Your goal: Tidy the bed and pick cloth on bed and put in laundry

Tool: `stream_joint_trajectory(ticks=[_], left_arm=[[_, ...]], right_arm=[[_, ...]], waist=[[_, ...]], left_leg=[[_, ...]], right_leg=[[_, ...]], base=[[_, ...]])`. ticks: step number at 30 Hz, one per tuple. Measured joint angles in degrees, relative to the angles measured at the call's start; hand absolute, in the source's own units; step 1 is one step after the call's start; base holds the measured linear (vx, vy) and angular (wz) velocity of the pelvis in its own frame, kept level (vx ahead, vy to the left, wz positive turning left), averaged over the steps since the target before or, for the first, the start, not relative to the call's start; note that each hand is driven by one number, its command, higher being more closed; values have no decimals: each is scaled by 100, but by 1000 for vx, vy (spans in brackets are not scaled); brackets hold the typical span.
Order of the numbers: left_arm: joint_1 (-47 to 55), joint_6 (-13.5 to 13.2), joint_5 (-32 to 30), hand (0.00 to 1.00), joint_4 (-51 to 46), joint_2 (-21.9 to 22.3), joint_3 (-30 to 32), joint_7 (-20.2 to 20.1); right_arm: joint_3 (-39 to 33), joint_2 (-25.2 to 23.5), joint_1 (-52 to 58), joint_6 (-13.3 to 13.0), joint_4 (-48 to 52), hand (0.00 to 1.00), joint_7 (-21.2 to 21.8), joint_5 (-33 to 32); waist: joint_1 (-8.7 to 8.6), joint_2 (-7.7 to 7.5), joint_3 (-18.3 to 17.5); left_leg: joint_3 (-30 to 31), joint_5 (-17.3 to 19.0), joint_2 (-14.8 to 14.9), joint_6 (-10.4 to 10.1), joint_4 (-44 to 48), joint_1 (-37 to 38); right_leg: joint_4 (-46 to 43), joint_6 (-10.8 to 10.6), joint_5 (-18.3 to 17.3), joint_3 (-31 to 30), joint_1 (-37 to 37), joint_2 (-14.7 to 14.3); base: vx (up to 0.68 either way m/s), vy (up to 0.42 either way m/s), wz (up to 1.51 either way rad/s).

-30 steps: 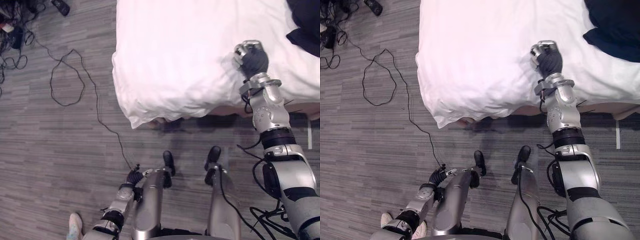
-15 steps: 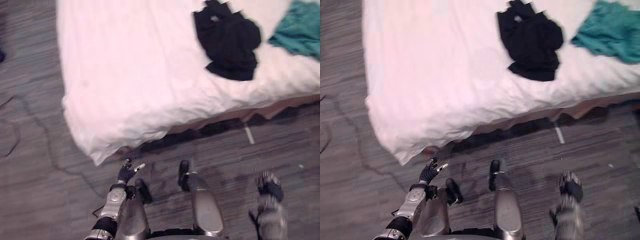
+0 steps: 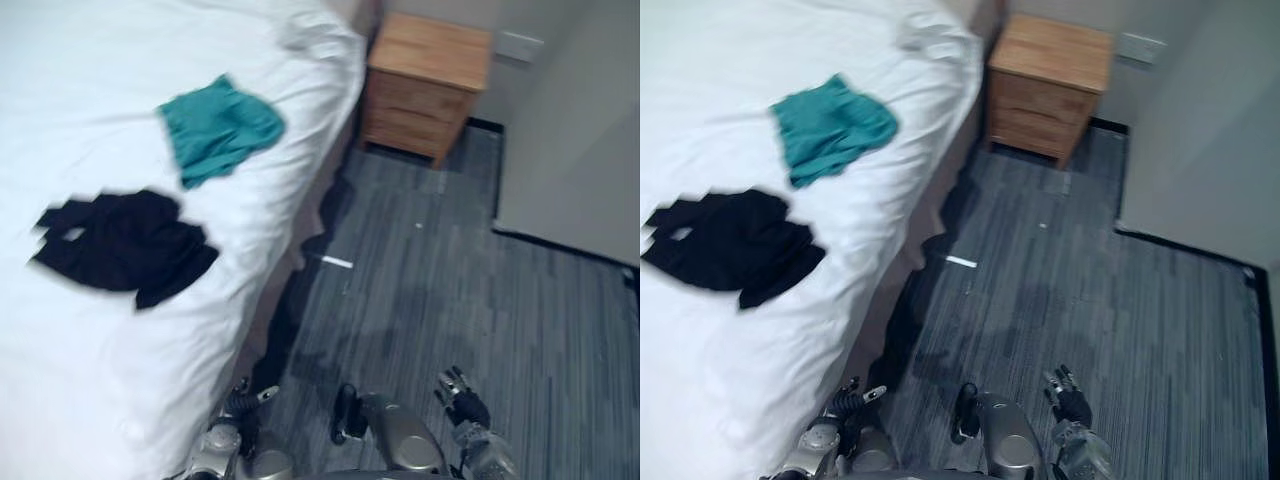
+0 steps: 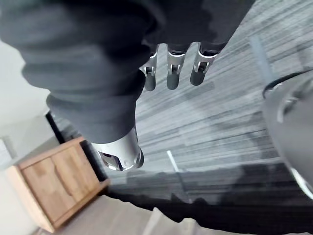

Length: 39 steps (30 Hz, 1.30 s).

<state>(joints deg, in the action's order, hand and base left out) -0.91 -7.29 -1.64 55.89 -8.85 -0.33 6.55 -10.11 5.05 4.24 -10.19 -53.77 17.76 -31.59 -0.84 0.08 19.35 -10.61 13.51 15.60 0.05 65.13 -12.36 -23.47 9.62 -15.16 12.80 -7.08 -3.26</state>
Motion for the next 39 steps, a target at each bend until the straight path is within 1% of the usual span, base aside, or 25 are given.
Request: stream_joint_trajectory(ticks=[2,5,7,8,9,11,13,14,17,19,20,21,22,23,25,26,27,28,30,33,34,35,36,38,39], left_arm=[[48,-134,98,0,-16,-46,106,-32],[173,-333,205,0,-10,51,234,-40],[245,-334,240,0,43,80,255,-84],[288,-297,324,0,52,-71,214,-316],[283,-275,339,0,41,-92,225,-424],[251,-193,338,0,69,-140,224,-547],[276,-189,320,0,208,-171,124,-429],[303,-190,320,0,251,-175,67,-322],[347,-197,324,0,300,-110,-9,-108],[259,-198,332,0,298,-105,-18,-123],[250,-192,340,0,305,-115,-14,-128],[241,-170,381,0,322,-83,-3,-130],[233,-166,381,0,323,-72,-11,-133],[230,-164,383,0,328,-2,-27,-164],[379,-182,388,0,312,41,-13,-157],[450,-193,459,0,315,73,11,-161],[452,-199,537,0,325,108,62,-161],[495,-200,573,0,330,141,65,-161],[599,-215,617,0,326,159,88,-161],[608,-339,738,0,289,151,83,-157],[608,-368,761,0,271,213,66,-154],[604,-391,754,0,274,172,85,-150],[594,-444,753,0,270,75,142,-123],[584,-416,743,0,253,103,296,-107],[598,-304,742,0,265,121,328,-89]], right_arm=[[77,-13,1,-80,-176,0,4,290],[115,9,-4,-105,-176,0,-25,508],[237,-38,-4,-117,-259,0,-26,604],[418,-96,-9,-183,-391,0,-18,791],[439,-126,-101,-199,-416,0,-22,819],[450,-190,-411,-241,-593,0,-24,819],[613,-153,-455,-310,-589,0,-6,825],[707,-90,-455,-340,-556,0,0,836],[839,7,-389,-521,-464,0,14,853],[837,21,-249,-580,-312,0,0,914],[826,23,-223,-612,-311,0,-9,927],[825,39,-260,-607,-327,0,-19,974],[825,40,-274,-604,-327,0,-19,977],[791,134,-356,-560,-363,0,-35,1017],[843,267,-346,-484,-382,0,-32,1069],[908,345,-387,-438,-392,0,3,1258],[1043,423,-462,-427,-443,0,84,1440],[1101,449,-495,-418,-497,0,149,1500],[1111,416,-448,-397,-593,0,289,1727],[1049,399,-247,-452,-399,0,363,1881],[1057,400,-133,-484,-274,0,351,1884],[1057,350,-99,-478,-277,0,317,1877],[1080,200,-37,-483,-223,0,254,1865],[1074,188,-67,-529,15,0,178,1826],[1065,241,-187,-569,108,0,110,1816]], waist=[[73,-19,-3],[181,63,-17],[326,1,-146],[325,-252,-377],[350,-325,-411],[337,-422,-325],[251,-406,-243],[192,-324,-191],[135,-156,-193],[128,-154,-205],[112,-165,-210],[121,-129,-199],[131,-103,-184],[141,4,-138],[165,80,-282],[177,173,-426],[183,279,-410],[179,342,-384],[216,363,-305],[227,256,-290],[168,312,-310],[176,239,-310],[158,35,-396],[185,-17,-416],[224,-18,-420]], left_leg=[[322,73,-432,-31,-1404,-447],[494,-315,-887,-596,-3803,-724],[524,-683,-1066,-313,-3937,-622],[380,-292,-1216,-69,-3754,-638],[268,-140,-1221,13,-3706,-609],[76,92,-1250,200,-3768,-161],[-75,365,-1215,269,-3856,649],[-74,436,-1154,254,-3914,930],[-28,568,-737,29,-4434,1707],[165,770,-518,-328,-4513,1848],[268,852,-450,-464,-4496,1914],[330,895,-333,-555,-4510,2005],[346,886,-306,-568,-4510,2022],[429,569,-176,-805,-4530,2287],[634,367,-94,-818,-4208,2395],[872,137,-14,-557,-3299,1935],[1096,-434,113,-399,-2175,1357],[1255,-805,209,-383,-1557,1003],[1046,-69,127,-509,-797,349],[-649,-10,-386,-514,-2740,78],[-1539,-420,-476,-64,-3429,-6],[-2068,-430,-457,226,-3487,65],[-2843,-413,-444,252,-3532,109],[-3621,-166,-332,648,-3401,118],[-3748,194,-359,1074,-3407,175]], right_leg=[[163,-241,28,-650,310,-36],[329,-474,-190,-1383,640,-41],[309,-566,-515,-1745,923,40],[28,-664,-604,-1675,844,262],[-561,-889,-577,-1478,585,335],[-2605,-1660,-84,-889,-262,809],[-3984,-1241,-211,-163,-727,1404],[-3880,-1162,-268,32,-758,1478],[-1426,-1206,-183,524,-901,1274],[809,-1398,948,131,-1032,1229],[1154,-1567,1558,-15,-996,1228],[1128,-1397,2104,-43,-879,1083],[1086,-1376,2067,-27,-879,1063],[1,-1110,1423,-48,-1034,1047],[-694,-1024,755,-4,-1027,1068],[-853,-1014,405,59,-994,1004],[-701,-984,238,129,-742,881],[-507,-929,234,207,-508,768],[125,-844,256,515,523,705],[734,-1038,144,1058,1437,981],[836,-1184,38,1383,1697,957],[881,-1278,-29,1573,1869,994],[971,-1360,-81,2039,2072,1116],[1060,-1415,-107,2461,2277,1031],[745,-1633,-235,2524,2328,1041]], base=[[404,178,-169],[367,260,-116],[586,397,-91],[563,289,-63],[433,187,-51],[436,163,-46],[576,99,-20],[580,-34,-1],[480,-123,13],[558,-262,42],[538,-332,46],[422,-264,28],[477,-294,28],[440,-255,25],[496,-307,22],[457,-293,16],[447,-279,20],[329,-156,20],[526,-161,44],[421,-69,83],[324,-34,117],[530,-74,176],[541,-82,186],[506,-59,168],[469,35,120]])
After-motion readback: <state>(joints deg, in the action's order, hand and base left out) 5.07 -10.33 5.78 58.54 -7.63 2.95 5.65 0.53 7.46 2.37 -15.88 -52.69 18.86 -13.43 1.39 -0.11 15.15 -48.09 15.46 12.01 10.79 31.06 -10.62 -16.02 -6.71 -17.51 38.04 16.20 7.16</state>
